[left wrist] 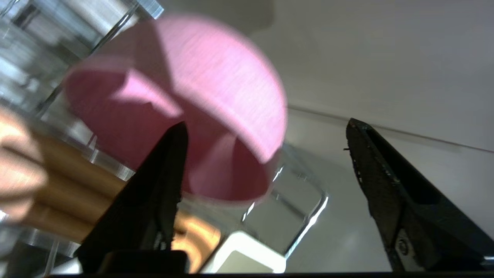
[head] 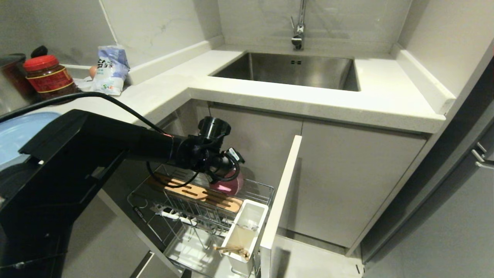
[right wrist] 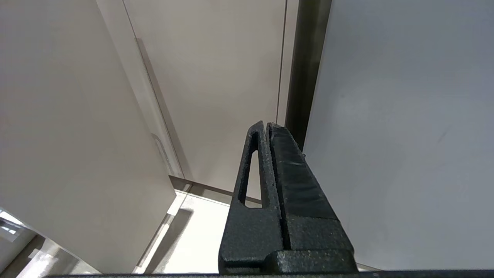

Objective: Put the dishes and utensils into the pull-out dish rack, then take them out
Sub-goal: Take the bowl out of the cupboard

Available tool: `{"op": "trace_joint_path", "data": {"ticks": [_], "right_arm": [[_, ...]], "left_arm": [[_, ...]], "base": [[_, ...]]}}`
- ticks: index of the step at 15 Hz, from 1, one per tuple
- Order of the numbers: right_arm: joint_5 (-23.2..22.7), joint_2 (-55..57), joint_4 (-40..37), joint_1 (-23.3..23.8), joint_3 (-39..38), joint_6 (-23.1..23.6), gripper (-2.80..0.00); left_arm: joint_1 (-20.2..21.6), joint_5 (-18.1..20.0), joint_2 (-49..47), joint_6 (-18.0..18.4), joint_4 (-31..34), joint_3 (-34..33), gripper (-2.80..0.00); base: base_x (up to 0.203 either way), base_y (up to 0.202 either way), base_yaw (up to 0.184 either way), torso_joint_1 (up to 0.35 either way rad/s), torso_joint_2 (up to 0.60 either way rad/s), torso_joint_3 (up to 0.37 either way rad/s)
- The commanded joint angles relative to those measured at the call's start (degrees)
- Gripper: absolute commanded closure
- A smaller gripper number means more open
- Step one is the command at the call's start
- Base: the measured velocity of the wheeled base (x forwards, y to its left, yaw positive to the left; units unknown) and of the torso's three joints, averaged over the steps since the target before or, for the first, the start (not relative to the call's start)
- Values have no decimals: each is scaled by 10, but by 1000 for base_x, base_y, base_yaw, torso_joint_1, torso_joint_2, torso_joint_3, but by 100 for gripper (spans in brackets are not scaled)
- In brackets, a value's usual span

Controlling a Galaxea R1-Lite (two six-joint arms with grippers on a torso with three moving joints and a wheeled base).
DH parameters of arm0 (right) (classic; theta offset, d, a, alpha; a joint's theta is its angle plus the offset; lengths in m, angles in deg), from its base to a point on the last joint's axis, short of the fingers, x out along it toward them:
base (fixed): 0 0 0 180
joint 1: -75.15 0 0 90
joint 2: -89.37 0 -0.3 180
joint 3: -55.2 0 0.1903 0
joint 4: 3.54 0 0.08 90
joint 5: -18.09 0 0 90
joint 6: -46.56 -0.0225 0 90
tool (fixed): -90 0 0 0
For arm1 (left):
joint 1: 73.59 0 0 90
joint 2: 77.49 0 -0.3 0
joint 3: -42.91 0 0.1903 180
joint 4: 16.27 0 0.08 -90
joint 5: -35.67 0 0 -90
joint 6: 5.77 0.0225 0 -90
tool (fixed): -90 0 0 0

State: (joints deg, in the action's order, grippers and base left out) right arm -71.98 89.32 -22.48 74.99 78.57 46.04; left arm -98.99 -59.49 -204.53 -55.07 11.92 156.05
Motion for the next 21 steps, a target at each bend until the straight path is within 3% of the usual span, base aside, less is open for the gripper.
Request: {"op": "trace_joint_path", "data": {"ticks": [1, 3, 4, 16, 21], "right_arm": [[0, 0, 1, 0, -15, -1, 0], [0, 0, 1, 0, -15, 0, 0], [0, 0, 1, 0, -15, 0, 0], [0, 0, 1, 0, -15, 0, 0], [0, 0, 1, 0, -15, 0, 0]], "left_arm": [[0, 0, -15, 3, -13, 8, -280], [-2, 0, -16, 3, -13, 10, -280], [-3, 0, -16, 3, -13, 10, 0], [-15, -7, -5, 1, -10, 3, 0], [-23, -12, 83, -1, -9, -10, 0]], "base": [[0, 0, 0, 0, 0, 0], [0, 0, 0, 0, 0, 0], [0, 0, 0, 0, 0, 0], [0, 0, 0, 0, 0, 0], [0, 0, 0, 0, 0, 0]]}}
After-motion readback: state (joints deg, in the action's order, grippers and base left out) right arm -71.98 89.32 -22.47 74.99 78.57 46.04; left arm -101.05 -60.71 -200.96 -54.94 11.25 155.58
